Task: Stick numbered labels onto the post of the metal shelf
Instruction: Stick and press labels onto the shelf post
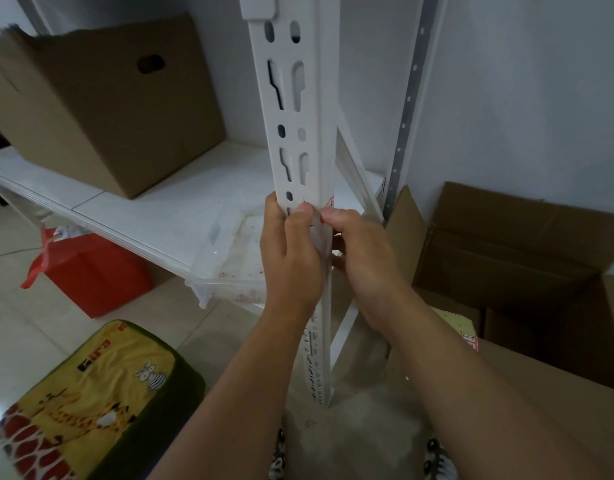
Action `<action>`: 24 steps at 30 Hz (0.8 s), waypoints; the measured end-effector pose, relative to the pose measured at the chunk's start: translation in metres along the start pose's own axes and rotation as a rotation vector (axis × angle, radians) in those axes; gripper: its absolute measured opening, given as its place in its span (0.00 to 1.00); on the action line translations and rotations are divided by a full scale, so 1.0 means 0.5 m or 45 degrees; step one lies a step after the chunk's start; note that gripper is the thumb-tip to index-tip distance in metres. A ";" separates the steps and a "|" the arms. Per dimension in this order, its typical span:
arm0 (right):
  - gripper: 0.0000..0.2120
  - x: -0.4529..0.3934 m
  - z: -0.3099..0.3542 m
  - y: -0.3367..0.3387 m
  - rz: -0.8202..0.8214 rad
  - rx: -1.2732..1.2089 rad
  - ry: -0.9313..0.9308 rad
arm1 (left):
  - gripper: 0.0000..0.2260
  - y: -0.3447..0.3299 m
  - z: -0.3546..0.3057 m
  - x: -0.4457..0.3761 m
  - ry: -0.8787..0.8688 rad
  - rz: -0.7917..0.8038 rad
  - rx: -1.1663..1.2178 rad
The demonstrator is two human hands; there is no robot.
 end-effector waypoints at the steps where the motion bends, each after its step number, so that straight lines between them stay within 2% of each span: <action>1: 0.23 0.000 0.003 0.001 -0.013 0.011 0.021 | 0.11 0.000 0.000 0.000 -0.002 -0.010 -0.006; 5: 0.22 -0.005 0.003 0.011 -0.012 0.049 0.056 | 0.07 -0.001 0.001 0.000 -0.008 -0.020 -0.007; 11: 0.12 0.000 0.002 0.003 -0.100 0.190 0.136 | 0.07 -0.001 0.003 0.002 -0.016 -0.033 -0.001; 15: 0.02 0.012 -0.012 -0.002 -0.069 0.155 0.120 | 0.08 0.003 0.005 0.002 -0.023 -0.044 -0.035; 17: 0.13 0.024 -0.018 0.000 -0.236 0.255 0.292 | 0.07 0.004 0.006 0.000 -0.015 -0.031 -0.025; 18: 0.15 0.028 -0.014 0.005 -0.358 0.378 0.491 | 0.08 0.003 0.007 -0.002 0.009 -0.023 0.003; 20: 0.12 0.038 -0.010 0.009 -0.475 0.684 0.892 | 0.14 0.002 0.010 -0.004 0.084 0.009 0.137; 21: 0.10 0.040 -0.013 0.011 -0.476 0.815 0.998 | 0.17 0.000 0.011 -0.003 0.113 0.032 0.219; 24: 0.09 0.040 -0.016 0.013 -0.497 1.064 1.091 | 0.25 -0.003 0.009 0.002 0.150 0.042 0.309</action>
Point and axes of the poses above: each hand's wrist, its own x-axis away from the middle knuckle, its own y-axis out of the back of the hand, z = x × y, the point moved 3 cm from there along -x, towards the middle knuckle, and after that the axes turned 3 degrees about y, right-handed, at the moved point
